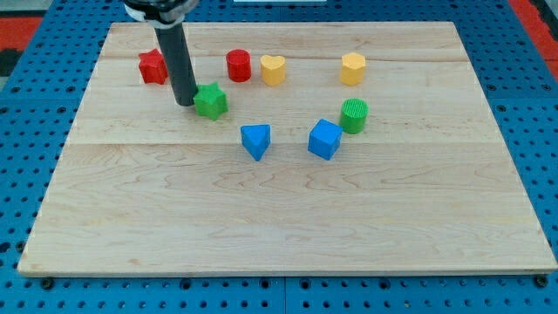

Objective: Place green star vertical to the red star

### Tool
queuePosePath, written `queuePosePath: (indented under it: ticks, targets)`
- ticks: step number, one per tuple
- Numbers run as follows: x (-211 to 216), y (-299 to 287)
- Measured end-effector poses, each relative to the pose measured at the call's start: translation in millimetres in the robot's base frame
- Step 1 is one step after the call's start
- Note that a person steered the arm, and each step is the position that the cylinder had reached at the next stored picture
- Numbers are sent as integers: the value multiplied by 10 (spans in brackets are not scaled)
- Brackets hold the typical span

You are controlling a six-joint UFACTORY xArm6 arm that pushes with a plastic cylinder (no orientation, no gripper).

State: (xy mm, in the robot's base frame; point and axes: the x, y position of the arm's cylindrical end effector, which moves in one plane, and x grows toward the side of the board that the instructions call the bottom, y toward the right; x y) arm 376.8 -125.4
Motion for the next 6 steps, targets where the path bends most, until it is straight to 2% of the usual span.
queuePosePath:
  ticks: [2, 3, 4, 5, 6]
  targets:
    - [464, 327]
    - [383, 851]
    - [86, 1188]
    - [37, 980]
    - [85, 414]
